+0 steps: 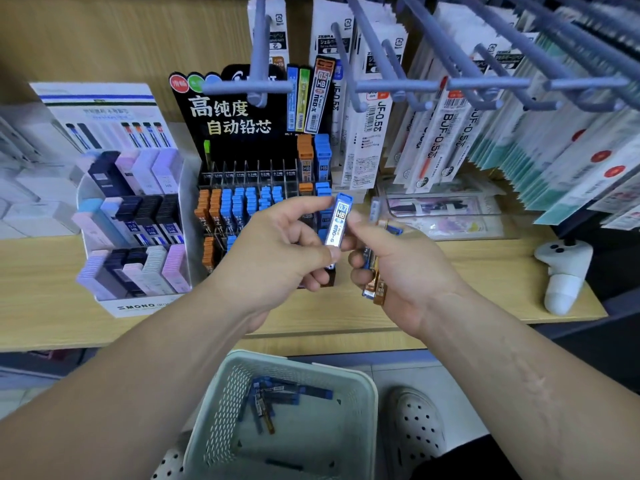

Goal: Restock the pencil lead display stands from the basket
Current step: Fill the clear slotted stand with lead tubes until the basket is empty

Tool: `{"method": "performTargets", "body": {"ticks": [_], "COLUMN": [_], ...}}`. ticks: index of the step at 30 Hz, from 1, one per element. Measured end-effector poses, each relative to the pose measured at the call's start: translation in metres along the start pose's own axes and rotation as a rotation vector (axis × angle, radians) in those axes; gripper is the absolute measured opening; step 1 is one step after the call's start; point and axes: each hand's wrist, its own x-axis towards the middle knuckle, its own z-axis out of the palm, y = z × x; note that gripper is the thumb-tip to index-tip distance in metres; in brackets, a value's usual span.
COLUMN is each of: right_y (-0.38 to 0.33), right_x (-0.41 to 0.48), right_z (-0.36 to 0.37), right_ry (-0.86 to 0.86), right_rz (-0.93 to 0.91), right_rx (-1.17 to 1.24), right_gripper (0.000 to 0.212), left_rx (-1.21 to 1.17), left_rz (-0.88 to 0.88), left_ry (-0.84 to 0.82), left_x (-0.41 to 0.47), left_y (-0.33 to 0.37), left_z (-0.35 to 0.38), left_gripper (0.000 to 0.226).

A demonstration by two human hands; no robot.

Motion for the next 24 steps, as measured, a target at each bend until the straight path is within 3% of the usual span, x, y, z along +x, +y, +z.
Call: {"method": "performTargets", "body": {"ticks": [3, 12, 16, 24], "right_y": [0.002, 0.004, 0.003, 0.001], "right_x": [-0.001, 0.0, 0.0, 0.002], "right_z": [0.0, -0.002, -0.007, -0.012], "right_ry": [-0.047, -0.109, -0.073, -0.054], "right_rz": [0.026, 0.052, 0.091, 0.109], "right_rx": [-0.046, -0.096, -0.065, -0.042], "right_gripper": [0.01, 0.01, 0.015, 0.019], "left_rx": [0.083, 0.178, 0.246, 0.549], "left_rz": [-0.005, 0.168, 0.222, 0.3], "left_ry": [-0.04, 0.076, 0.153, 0.129], "left_x": [0.0, 0.006, 0.012, 0.015], "left_y": [0.001, 0.003, 0.009, -0.012], "left_z": [-0.003, -0.012, -0.032, -0.039], "left_gripper": [0.063, 0.011, 0.014, 0.02]}}
